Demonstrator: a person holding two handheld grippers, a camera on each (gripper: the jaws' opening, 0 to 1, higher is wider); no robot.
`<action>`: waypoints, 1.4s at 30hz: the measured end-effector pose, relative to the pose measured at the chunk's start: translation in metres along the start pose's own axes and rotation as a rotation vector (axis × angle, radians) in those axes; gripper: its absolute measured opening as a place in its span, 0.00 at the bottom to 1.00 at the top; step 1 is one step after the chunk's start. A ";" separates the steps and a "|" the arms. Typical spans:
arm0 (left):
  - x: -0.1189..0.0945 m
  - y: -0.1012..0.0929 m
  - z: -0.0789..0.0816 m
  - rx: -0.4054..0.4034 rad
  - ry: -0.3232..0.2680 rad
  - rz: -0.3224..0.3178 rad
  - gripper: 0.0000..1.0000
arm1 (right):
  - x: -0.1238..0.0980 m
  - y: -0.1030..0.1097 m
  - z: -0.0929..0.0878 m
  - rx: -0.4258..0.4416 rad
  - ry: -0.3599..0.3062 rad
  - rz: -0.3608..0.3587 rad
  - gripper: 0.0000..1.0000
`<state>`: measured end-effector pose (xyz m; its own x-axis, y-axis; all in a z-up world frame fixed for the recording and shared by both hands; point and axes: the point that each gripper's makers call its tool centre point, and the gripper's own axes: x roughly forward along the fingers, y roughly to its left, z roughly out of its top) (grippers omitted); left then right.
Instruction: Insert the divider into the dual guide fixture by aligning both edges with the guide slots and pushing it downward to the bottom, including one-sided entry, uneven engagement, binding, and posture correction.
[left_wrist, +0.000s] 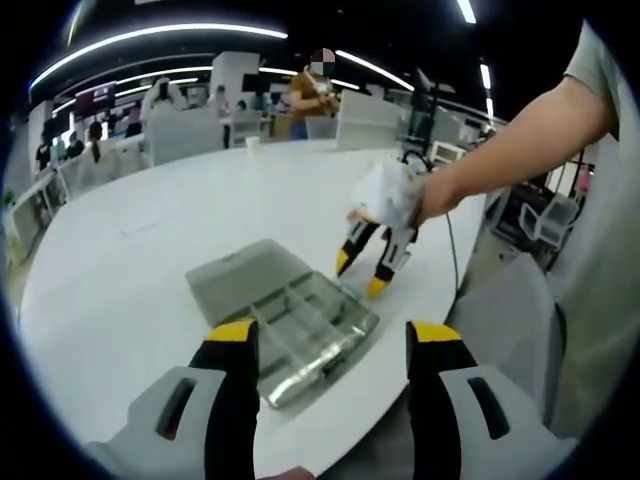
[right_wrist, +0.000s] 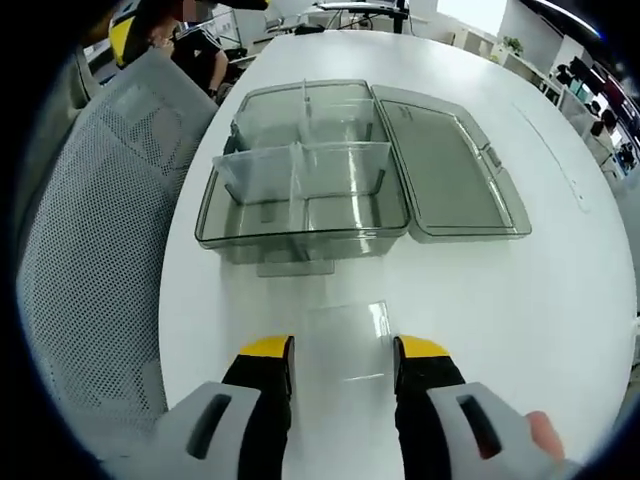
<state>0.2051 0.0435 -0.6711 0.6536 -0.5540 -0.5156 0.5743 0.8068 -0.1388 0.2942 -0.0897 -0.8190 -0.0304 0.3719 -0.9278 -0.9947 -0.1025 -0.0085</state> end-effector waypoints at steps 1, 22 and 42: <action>0.000 0.000 0.000 0.001 0.000 0.001 0.58 | 0.000 0.000 0.000 -0.002 0.000 0.002 0.35; 0.001 0.000 0.000 -0.001 -0.008 0.000 0.57 | -0.001 -0.002 -0.001 0.020 0.026 -0.017 0.29; 0.003 -0.002 0.001 -0.002 -0.018 -0.007 0.57 | -0.006 0.002 -0.007 0.101 0.017 -0.027 0.28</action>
<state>0.2062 0.0401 -0.6716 0.6585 -0.5628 -0.4996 0.5778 0.8035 -0.1435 0.2932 -0.0981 -0.8162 -0.0026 0.3577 -0.9338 -1.0000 0.0015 0.0034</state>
